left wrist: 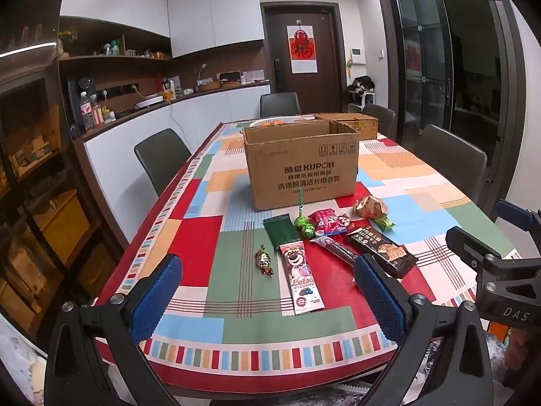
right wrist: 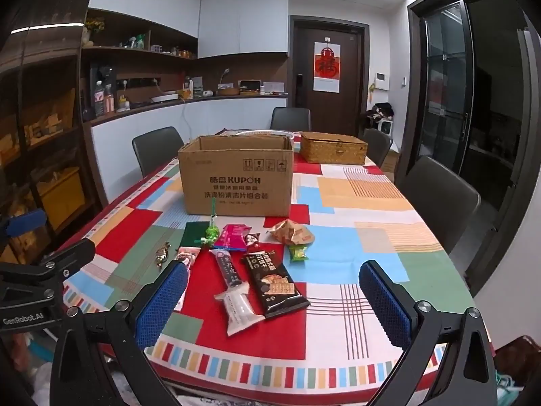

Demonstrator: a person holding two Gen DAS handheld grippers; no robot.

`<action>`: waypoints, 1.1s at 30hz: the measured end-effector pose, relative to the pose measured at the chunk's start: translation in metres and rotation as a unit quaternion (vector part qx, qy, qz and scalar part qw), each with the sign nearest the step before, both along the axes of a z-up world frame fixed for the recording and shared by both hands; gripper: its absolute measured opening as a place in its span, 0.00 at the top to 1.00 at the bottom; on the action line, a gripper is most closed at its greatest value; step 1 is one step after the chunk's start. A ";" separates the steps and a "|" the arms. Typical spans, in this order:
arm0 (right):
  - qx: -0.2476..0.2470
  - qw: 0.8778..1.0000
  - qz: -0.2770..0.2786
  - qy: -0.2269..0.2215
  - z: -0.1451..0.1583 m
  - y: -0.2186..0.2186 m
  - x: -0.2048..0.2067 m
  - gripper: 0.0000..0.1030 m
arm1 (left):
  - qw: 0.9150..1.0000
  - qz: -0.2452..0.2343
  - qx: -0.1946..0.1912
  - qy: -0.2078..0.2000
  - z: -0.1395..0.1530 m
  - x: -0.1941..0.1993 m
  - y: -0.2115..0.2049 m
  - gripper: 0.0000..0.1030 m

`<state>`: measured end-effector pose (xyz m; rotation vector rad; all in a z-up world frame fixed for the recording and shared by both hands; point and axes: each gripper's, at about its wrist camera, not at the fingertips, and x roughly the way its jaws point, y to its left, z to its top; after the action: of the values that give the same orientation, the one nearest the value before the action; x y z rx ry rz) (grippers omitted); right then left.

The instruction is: Organize snacks

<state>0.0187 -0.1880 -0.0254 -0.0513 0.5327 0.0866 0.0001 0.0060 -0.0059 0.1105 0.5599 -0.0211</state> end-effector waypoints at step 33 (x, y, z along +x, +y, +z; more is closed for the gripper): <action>0.001 1.000 0.000 -0.002 -0.001 0.001 -0.001 0.00 | 1.000 -0.006 -0.002 0.004 -0.004 -0.003 -0.001 0.00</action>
<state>0.0174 -0.1866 -0.0261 -0.0489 0.5293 0.0864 -0.0027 0.0052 -0.0101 0.1110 0.5663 -0.0344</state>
